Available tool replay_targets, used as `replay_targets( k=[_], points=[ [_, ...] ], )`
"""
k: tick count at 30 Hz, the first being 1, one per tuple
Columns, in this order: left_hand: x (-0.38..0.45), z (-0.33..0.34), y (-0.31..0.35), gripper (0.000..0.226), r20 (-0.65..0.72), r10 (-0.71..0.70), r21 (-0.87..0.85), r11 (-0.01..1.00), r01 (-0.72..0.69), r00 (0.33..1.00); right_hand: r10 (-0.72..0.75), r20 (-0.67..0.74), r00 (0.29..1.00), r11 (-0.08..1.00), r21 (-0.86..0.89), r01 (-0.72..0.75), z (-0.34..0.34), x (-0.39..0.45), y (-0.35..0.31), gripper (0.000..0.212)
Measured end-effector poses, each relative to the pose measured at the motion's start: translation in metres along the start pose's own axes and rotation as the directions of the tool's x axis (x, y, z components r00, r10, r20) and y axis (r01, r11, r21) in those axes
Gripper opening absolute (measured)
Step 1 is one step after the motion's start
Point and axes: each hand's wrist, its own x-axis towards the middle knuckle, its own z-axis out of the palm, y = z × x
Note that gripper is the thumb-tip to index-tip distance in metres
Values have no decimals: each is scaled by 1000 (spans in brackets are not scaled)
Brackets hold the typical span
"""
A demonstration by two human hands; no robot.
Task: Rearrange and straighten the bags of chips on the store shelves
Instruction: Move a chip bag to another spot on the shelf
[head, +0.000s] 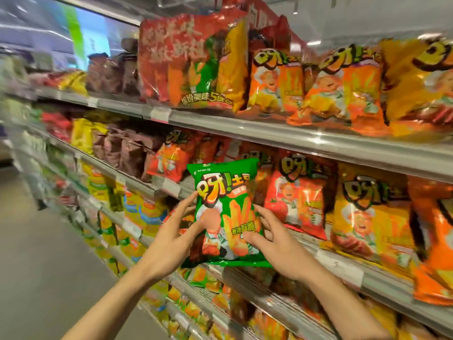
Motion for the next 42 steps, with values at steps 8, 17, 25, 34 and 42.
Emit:
replay_targets(
  k=[8, 17, 25, 34, 42],
  points=[
    [106, -67, -52, 58, -12, -63, 73, 995, 64, 998, -28, -65, 997, 997, -80, 23, 43, 132, -12, 65],
    [203, -94, -90, 55, 43, 100, 193, 975, -106, 994, 23, -204, 979, 969, -236, -72, 60, 213, -24, 68],
    [271, -76, -118, 54, 229, 261, 352, 876, -330, 938, 42, -450, 892, 817, -498, -290, 81, 229, -24, 71],
    [288, -78, -139, 53, 339, 354, 225, 869, -440, 872, -32, -533, 845, 667, -641, -379, 112, 237, -23, 68],
    [284, -81, -144, 44, 150, 468, 174, 855, -489, 871, -216, -538, 814, 668, -690, -279, 102, 221, -29, 63]
  ],
)
